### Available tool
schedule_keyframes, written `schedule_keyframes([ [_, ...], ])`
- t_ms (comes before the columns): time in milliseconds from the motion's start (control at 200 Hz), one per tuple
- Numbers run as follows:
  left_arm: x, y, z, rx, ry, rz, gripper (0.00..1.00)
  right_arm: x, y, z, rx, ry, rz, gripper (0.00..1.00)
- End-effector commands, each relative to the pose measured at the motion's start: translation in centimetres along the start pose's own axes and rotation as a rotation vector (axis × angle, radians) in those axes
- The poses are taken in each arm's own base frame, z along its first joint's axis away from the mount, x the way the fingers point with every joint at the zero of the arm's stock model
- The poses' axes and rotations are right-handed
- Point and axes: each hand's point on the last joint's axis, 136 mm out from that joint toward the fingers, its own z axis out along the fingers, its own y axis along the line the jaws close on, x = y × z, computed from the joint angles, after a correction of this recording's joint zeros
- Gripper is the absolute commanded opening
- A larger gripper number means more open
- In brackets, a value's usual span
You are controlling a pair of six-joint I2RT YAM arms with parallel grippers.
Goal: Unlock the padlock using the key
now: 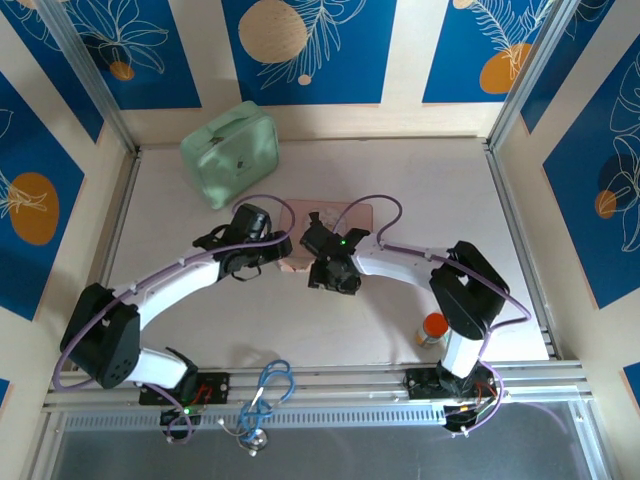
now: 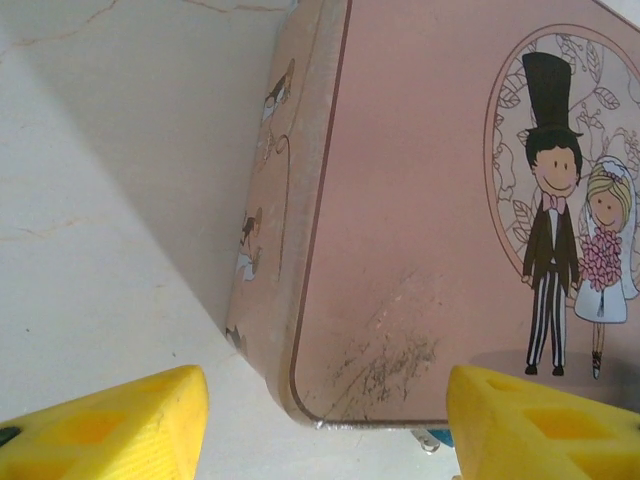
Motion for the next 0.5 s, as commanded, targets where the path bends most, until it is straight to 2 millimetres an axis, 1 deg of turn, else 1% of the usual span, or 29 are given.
schedule_keyframes([
  [0,-1.1,-0.4,0.1,0.023,-0.011,0.002,0.63,-0.9,-0.3,-0.1,0.090,-0.066,-0.032,0.63],
  [100,-0.8,0.0,0.5,0.022,0.005,-0.010,0.61,-0.9,0.0,0.4,0.108,-0.060,-0.048,0.57],
  [180,-0.7,0.2,0.7,0.024,0.009,-0.012,0.60,-0.9,0.2,0.7,0.116,-0.062,-0.062,0.56],
  [380,-0.5,0.6,0.9,0.023,0.014,-0.022,0.60,-1.4,-0.2,0.8,0.165,-0.075,-0.067,0.55],
  [495,-0.4,0.8,1.1,0.021,0.020,-0.020,0.60,-1.3,-0.1,0.4,0.154,-0.084,-0.074,0.54],
])
